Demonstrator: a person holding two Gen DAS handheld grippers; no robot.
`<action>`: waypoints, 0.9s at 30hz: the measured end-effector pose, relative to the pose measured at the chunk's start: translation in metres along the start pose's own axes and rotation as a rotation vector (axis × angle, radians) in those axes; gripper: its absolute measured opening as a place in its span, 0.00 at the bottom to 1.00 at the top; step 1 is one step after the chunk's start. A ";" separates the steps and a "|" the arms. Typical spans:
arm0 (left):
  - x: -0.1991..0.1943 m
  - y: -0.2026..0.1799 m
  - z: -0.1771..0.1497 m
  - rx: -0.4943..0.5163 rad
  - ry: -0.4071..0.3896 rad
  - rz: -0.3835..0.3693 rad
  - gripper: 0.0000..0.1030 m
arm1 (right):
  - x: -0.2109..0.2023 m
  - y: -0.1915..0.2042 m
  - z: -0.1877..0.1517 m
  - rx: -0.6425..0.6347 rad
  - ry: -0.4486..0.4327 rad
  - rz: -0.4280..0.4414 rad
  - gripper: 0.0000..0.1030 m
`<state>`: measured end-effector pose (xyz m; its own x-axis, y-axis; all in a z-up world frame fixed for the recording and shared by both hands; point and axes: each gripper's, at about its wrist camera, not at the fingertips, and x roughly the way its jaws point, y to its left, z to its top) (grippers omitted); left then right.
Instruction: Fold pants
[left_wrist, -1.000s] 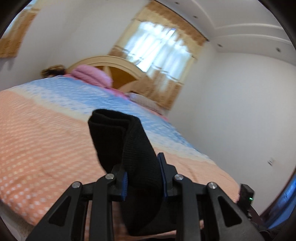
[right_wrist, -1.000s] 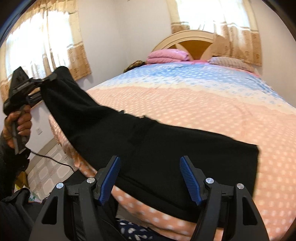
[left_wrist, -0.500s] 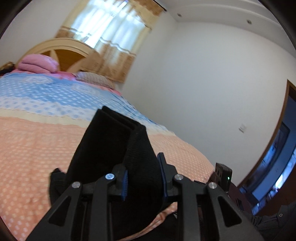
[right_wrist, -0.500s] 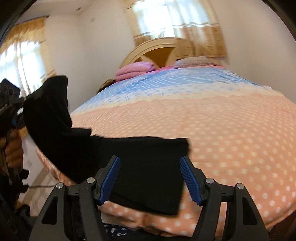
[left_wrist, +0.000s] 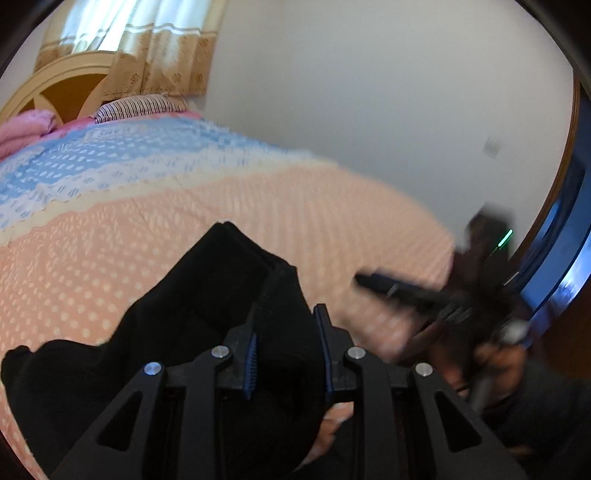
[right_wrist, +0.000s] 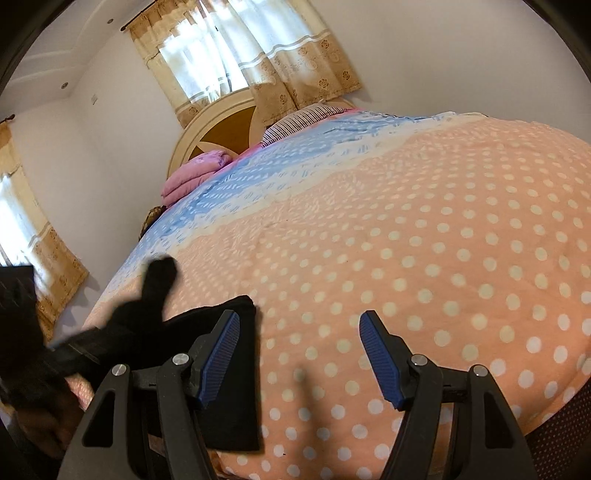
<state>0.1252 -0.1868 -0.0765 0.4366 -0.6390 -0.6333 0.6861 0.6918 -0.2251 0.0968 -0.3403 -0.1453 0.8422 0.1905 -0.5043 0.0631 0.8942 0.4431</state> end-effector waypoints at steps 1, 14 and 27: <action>0.008 -0.003 -0.006 0.025 0.017 0.018 0.27 | 0.000 0.001 -0.001 -0.002 0.001 0.002 0.67; -0.049 -0.036 -0.025 0.157 -0.143 0.052 0.78 | -0.005 0.017 -0.009 -0.024 -0.001 0.058 0.67; -0.076 0.108 -0.047 -0.165 -0.164 0.413 0.92 | 0.020 0.095 -0.046 -0.296 0.185 0.053 0.29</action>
<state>0.1388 -0.0477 -0.0870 0.7485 -0.3349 -0.5724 0.3401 0.9348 -0.1022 0.0950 -0.2334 -0.1473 0.7275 0.2852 -0.6240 -0.1588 0.9548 0.2513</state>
